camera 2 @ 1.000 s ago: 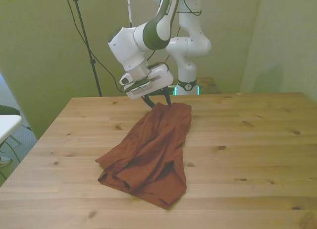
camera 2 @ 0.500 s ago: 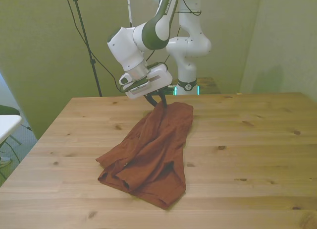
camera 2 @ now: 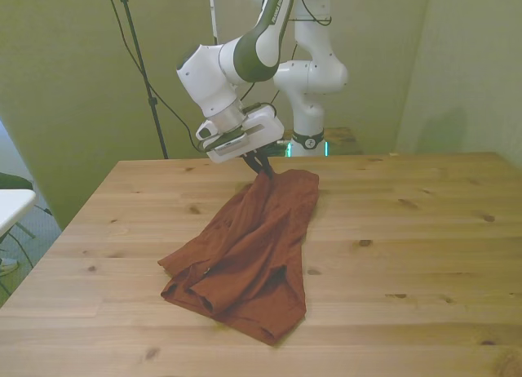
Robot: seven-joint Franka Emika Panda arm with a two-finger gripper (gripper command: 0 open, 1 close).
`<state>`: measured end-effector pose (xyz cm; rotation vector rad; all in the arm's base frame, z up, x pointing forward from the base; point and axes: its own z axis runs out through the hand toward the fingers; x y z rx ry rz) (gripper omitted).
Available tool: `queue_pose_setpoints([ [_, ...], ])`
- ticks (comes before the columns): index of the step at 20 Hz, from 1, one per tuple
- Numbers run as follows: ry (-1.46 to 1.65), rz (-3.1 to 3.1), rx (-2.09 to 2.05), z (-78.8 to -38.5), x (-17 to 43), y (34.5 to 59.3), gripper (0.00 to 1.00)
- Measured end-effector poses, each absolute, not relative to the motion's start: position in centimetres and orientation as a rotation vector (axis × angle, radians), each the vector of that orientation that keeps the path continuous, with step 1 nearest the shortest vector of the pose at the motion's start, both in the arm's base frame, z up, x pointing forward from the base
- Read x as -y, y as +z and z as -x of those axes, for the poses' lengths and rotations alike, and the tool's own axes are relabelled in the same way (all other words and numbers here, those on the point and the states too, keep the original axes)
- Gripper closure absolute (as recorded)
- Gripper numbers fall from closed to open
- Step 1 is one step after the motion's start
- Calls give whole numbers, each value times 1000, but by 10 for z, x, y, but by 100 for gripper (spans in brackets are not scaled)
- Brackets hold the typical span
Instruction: Unfold the shorts
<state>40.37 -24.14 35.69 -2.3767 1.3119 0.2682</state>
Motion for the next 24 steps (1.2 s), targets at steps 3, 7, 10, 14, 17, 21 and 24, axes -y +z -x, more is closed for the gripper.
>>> queue_pose_setpoints([
  [3, 266, 2377, -1312, -404, 242, 358, 100],
  [7, 206, 2402, -1279, -404, 236, 380, 100],
  [10, 120, 2521, -1225, -408, 222, 411, 100],
  [14, -21, 2747, -1179, -426, 175, 446, 100],
  [17, -96, 2930, -1092, -432, 138, 455, 100],
  [21, -195, 3105, -971, -436, 108, 459, 100],
  [24, -296, 3183, -909, -442, 88, 464, 100],
])
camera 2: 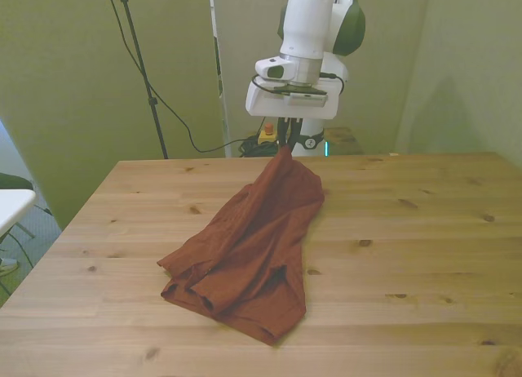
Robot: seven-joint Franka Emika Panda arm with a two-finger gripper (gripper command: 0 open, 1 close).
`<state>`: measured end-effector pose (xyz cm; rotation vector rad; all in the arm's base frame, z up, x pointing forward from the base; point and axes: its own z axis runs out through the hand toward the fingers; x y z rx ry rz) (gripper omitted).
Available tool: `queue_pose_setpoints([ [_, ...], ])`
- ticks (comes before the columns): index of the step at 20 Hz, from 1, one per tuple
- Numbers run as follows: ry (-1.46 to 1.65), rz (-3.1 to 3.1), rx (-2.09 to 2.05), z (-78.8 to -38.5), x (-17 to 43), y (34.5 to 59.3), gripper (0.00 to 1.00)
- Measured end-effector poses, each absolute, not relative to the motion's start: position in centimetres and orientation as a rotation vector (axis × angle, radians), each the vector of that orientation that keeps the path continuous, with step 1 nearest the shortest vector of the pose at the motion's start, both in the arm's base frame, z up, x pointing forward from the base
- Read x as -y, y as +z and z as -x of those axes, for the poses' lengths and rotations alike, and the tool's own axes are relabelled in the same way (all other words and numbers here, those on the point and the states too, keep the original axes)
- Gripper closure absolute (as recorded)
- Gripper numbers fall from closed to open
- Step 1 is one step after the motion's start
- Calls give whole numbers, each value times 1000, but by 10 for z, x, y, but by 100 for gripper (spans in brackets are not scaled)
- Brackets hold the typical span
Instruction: Unfold the shorts
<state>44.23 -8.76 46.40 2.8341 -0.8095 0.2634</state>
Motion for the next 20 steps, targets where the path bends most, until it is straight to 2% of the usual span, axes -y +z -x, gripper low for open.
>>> queue_pose_setpoints([
  [9, 348, -2807, 724, -457, 27, 465, 100],
  [16, 253, -2786, 1203, -464, -18, 433, 100],
  [20, 212, -2736, 1439, -469, -28, 440, 100],
])
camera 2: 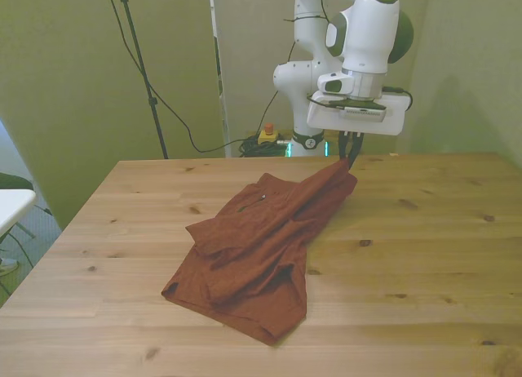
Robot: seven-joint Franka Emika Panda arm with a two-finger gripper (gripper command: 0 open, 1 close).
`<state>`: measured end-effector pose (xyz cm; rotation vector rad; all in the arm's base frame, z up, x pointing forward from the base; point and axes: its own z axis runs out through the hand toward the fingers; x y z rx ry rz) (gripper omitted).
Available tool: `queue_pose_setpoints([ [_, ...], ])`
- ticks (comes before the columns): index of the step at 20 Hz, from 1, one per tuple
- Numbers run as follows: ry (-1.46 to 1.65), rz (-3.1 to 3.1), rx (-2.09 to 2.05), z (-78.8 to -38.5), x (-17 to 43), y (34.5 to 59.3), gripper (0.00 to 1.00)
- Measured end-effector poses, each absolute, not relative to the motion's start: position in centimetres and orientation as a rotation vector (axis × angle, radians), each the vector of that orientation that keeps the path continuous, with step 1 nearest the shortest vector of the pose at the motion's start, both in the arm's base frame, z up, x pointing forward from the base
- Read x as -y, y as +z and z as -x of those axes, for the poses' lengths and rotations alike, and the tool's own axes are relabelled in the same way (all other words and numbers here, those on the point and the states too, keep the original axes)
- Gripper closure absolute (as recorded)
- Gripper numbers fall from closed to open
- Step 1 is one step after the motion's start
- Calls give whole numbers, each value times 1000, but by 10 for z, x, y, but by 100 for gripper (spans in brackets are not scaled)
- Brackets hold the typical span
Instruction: Unfold the shorts
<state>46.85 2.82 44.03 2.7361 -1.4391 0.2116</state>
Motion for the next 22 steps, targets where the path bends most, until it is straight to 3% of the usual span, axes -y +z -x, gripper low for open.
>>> queue_pose_setpoints([
  [7, 220, -2724, 1504, -495, -41, 449, 100],
  [8, 211, -2728, 1494, -498, -46, 448, 0],
  [22, 175, -2729, 1516, -539, -66, 442, 0],
])
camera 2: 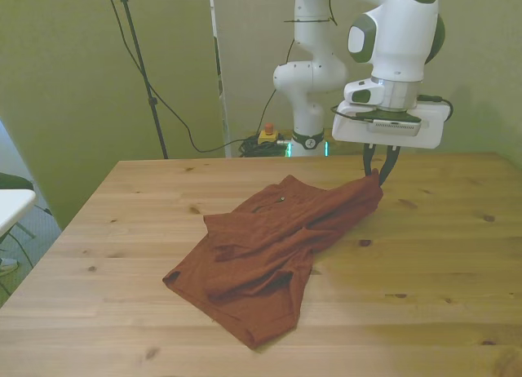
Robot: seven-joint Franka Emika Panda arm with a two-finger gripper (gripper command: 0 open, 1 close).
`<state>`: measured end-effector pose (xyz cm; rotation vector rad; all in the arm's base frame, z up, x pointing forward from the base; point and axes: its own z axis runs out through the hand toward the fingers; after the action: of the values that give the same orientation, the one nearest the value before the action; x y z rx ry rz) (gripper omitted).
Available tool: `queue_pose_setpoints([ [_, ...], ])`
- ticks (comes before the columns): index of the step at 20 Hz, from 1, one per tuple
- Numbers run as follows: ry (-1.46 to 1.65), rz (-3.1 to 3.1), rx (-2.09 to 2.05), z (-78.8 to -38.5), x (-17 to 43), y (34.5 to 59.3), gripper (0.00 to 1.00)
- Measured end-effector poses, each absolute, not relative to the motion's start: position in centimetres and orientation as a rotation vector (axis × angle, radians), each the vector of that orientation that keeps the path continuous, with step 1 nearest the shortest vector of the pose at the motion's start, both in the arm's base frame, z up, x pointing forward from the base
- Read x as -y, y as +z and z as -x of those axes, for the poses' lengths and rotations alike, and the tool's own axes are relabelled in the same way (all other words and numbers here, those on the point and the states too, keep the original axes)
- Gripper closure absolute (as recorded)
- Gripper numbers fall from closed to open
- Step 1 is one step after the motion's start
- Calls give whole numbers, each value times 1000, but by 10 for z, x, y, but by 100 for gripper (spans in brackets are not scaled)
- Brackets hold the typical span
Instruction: Unfold the shorts
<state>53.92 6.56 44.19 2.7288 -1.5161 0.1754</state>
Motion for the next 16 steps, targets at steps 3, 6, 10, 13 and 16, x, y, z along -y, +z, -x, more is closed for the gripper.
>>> queue_pose_setpoints([
  [3, 187, -2732, 1520, -541, -65, 446, 0],
  [6, 208, -2749, 1528, -545, -70, 457, 0],
  [10, 228, -2777, 1554, -554, -80, 471, 0],
  [13, 259, -2748, 1640, -561, -77, 483, 0],
  [16, 278, -2630, 1824, -562, -37, 487, 0],
])
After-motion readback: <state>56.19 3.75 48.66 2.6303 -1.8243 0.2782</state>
